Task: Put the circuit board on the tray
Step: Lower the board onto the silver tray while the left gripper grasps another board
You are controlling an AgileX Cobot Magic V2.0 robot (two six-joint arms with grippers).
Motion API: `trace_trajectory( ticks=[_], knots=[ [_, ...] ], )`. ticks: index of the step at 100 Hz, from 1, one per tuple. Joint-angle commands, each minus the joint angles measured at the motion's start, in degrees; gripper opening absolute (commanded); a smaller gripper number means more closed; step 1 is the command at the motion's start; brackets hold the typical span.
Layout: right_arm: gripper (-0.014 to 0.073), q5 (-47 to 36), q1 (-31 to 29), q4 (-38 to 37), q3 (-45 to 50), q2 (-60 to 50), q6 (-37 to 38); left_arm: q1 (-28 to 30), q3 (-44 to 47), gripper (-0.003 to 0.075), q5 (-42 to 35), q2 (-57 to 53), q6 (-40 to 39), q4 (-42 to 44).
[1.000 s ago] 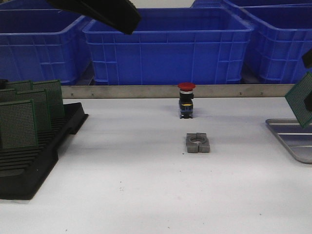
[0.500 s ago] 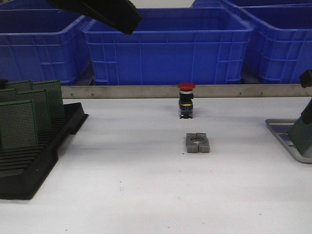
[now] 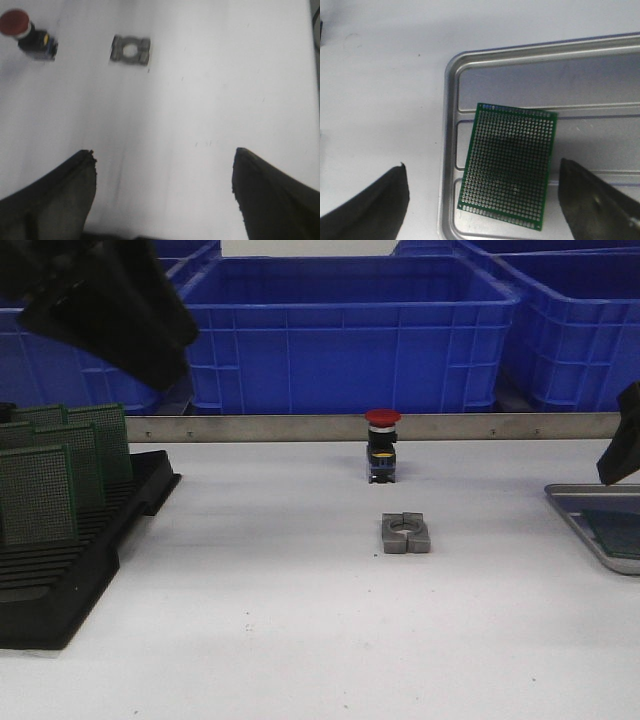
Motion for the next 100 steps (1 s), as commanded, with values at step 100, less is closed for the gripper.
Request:
trace_trajectory(
  ticks=[100],
  knots=[
    [0.0623,-0.9,-0.5,1.0,-1.4,-1.9,0.0,8.5,-1.7,0.0409,-2.4,10.6,-0.8,12.8]
  ],
)
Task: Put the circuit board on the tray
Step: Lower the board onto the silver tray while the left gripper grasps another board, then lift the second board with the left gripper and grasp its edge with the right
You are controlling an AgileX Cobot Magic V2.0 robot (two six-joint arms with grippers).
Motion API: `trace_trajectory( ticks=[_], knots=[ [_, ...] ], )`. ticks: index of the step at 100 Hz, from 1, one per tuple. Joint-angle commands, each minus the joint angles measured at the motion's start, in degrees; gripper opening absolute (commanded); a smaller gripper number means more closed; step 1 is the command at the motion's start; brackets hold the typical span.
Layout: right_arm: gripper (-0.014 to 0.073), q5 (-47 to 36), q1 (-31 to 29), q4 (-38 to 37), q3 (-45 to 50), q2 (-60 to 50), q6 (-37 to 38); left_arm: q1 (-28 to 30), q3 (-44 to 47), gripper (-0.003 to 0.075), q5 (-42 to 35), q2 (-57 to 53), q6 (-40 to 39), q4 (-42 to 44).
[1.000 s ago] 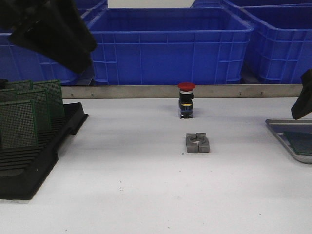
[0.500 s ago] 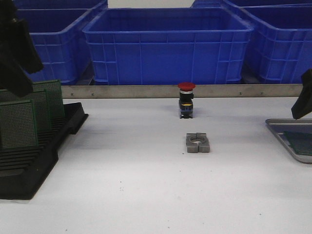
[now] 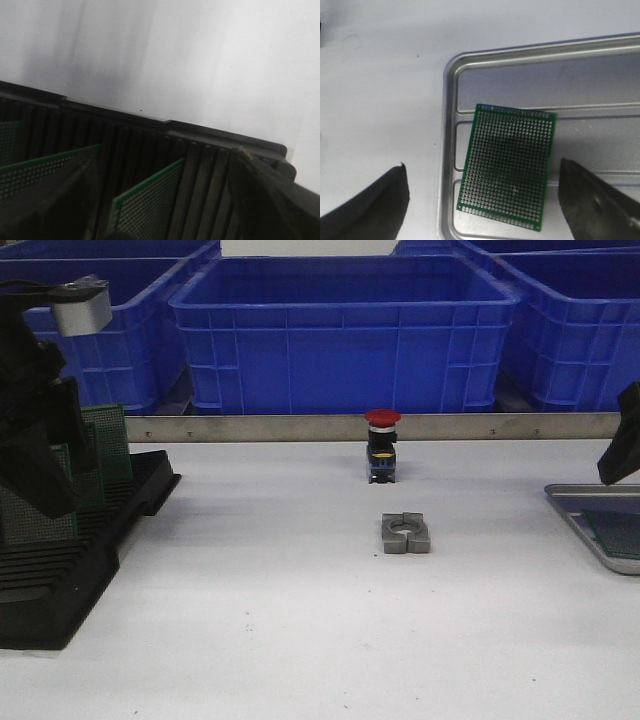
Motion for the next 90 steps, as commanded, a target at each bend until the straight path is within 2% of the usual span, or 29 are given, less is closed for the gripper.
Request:
trace_trajectory(
  ticks=[1,19,29,39,55,72,90],
  knots=[
    [0.0623,-0.8,-0.5,1.0,-1.4,-1.9,-0.3,0.1,-1.7,0.039,1.3,-2.3,-0.6,-0.3],
    [0.0623,-0.8,-0.5,1.0,-1.4,-1.9,-0.3,0.1,-1.8,0.0108,4.2,-2.3,-0.6,2.8],
    [0.0623,-0.8,-0.5,1.0,-1.4,-1.9,-0.3,0.1,-2.0,-0.0022,4.8,-2.3,-0.6,2.9],
    [0.0623,-0.8,-0.5,1.0,-1.4,-1.9,-0.3,0.0,-3.5,-0.002,7.7,-2.3,-0.6,2.9],
    [0.0623,-0.4,-0.5,1.0,-1.4,-1.9,-0.3,-0.5,-10.3,-0.002,16.9,-2.3,-0.6,0.4],
    [0.0623,4.0,-0.3,1.0,-1.4,-1.9,-4.8,-2.0,-15.8,-0.002,16.8,-2.6,-1.8,-10.0],
    [0.0623,8.1,2.9,1.2,-1.4,-1.9,-13.1,-5.0,-16.1,-0.002,16.8,-2.3,-1.8,-20.6]
  ],
)
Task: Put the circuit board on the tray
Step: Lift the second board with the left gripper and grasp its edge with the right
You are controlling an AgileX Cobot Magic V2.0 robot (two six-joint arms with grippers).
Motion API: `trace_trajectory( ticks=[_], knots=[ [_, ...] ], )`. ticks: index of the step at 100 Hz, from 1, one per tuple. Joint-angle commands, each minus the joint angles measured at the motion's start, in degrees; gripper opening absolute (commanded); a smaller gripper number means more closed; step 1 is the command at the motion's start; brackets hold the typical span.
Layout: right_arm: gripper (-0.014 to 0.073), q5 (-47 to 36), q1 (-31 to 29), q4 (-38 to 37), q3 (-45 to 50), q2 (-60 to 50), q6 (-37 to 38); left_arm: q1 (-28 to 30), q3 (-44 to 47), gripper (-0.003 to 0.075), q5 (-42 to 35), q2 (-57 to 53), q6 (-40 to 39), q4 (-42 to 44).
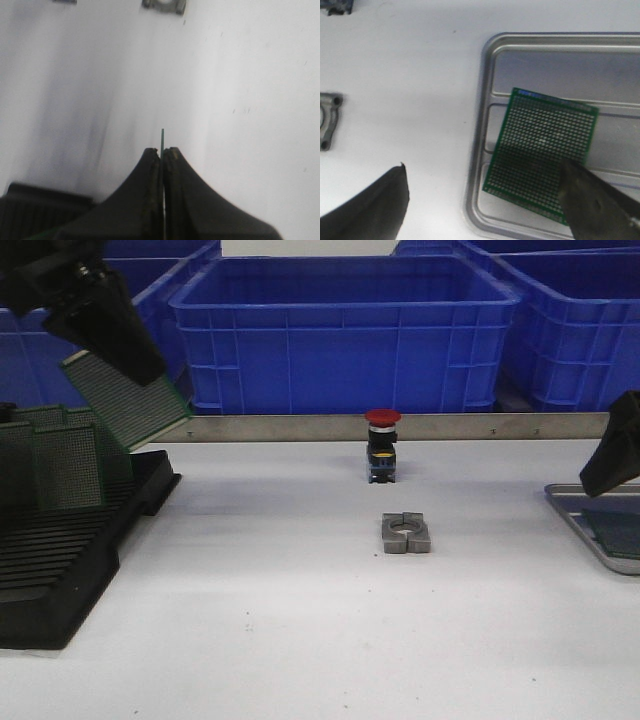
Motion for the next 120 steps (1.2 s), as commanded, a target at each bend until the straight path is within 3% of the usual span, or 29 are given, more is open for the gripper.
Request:
trace_trajectory(
  ticks=[1,21,62,82,120],
  knots=[
    [0.0623,2.6,1.7,1.2,-1.4,-1.9,-5.7,-1.9,-1.8,-0.002,4.2,-2.4,-0.8,-8.1],
    [0.0623,7.8,9.2,4.7,-1.4,-1.9,-21.3,-6.7,-1.8,-0.002,4.2,-2.2,-0.8,-10.3],
    [0.0623,22.5,18.7,24.3,-1.4,-1.9,-50.5,-12.5,-1.8,-0.002,4.2,-2.2,-0.8,-10.3],
    [0.0623,24.9,20.1,33.5,-1.4,-1.9,-53.2,-13.7,-1.8,-0.002,4.1,-2.2,-0.8,-10.5],
    [0.058,28.8,22.7,35.5,-2.6,-1.9,-53.2,-13.9,-1.8,-0.002,4.0,-2.2,-0.8,-11.6]
  ],
)
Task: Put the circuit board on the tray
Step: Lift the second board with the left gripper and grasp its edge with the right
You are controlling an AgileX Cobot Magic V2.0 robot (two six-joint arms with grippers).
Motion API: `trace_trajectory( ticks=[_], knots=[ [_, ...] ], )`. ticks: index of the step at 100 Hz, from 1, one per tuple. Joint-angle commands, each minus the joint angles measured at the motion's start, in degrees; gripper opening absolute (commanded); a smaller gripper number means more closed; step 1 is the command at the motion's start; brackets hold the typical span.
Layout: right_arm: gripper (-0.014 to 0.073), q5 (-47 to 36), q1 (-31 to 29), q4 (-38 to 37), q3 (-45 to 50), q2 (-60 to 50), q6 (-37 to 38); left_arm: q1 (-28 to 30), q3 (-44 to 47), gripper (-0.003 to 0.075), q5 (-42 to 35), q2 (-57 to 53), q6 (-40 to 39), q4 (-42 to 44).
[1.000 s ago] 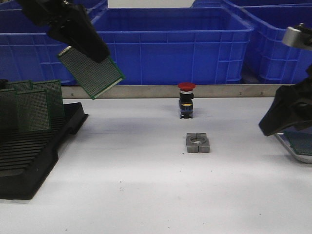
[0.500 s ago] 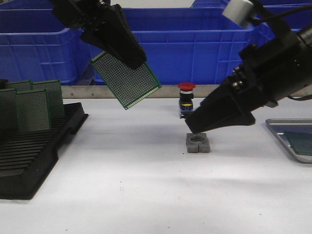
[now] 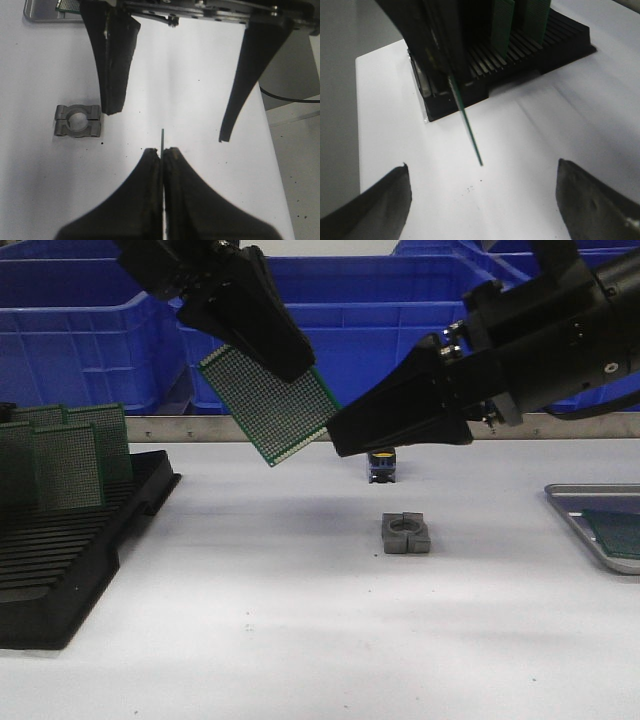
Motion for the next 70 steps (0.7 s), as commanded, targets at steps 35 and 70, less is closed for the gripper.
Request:
trace_trajectory(
  ticks=[35,70],
  knots=[
    [0.054,-3.4,5.3,4.0,-5.7,-1.1,-0.8,-0.5,-1.7,-0.002,3.5,-2.7,-0.5,-4.1],
    [0.0024,0.1,5.3,4.1,-5.7,1.1,-0.7,-0.5,-1.7,-0.002,3.5,-2.7,-0.5,-4.3]
  ],
)
